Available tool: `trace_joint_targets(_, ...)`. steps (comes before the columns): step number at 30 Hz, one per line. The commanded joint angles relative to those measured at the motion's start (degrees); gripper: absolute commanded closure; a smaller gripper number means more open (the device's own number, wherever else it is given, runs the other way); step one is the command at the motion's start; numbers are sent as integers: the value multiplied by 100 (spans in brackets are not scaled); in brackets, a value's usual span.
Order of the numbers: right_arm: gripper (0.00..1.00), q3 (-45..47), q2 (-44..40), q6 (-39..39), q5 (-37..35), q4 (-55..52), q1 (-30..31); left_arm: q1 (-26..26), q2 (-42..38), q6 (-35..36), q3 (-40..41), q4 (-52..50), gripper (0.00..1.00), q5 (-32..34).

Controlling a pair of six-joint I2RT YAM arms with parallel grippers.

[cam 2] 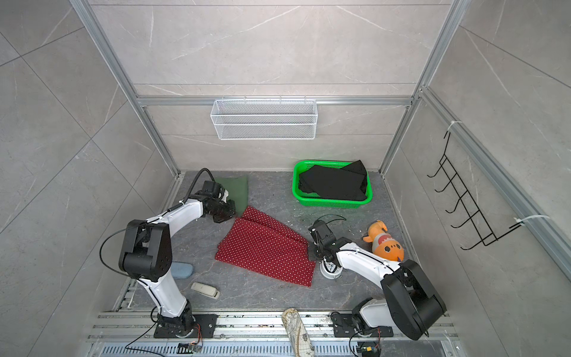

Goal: Fold and stack skirts
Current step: Fold the skirt at the center of the table.

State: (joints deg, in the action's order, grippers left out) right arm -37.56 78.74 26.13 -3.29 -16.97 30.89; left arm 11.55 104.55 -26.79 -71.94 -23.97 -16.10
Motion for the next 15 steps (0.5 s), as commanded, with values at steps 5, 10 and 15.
trace_joint_targets(5, 84, -222, 241, 112, -235, -60, -75, 23, 76, 79, -216, 355, 69, 194)
trace_joint_targets(10, 67, -330, 215, 33, -237, -122, -75, 27, -207, 128, -43, 438, 48, 271)
trace_joint_targets(15, 3, -517, -48, -102, -342, -247, -76, 74, -803, 340, 200, 461, 24, 427)
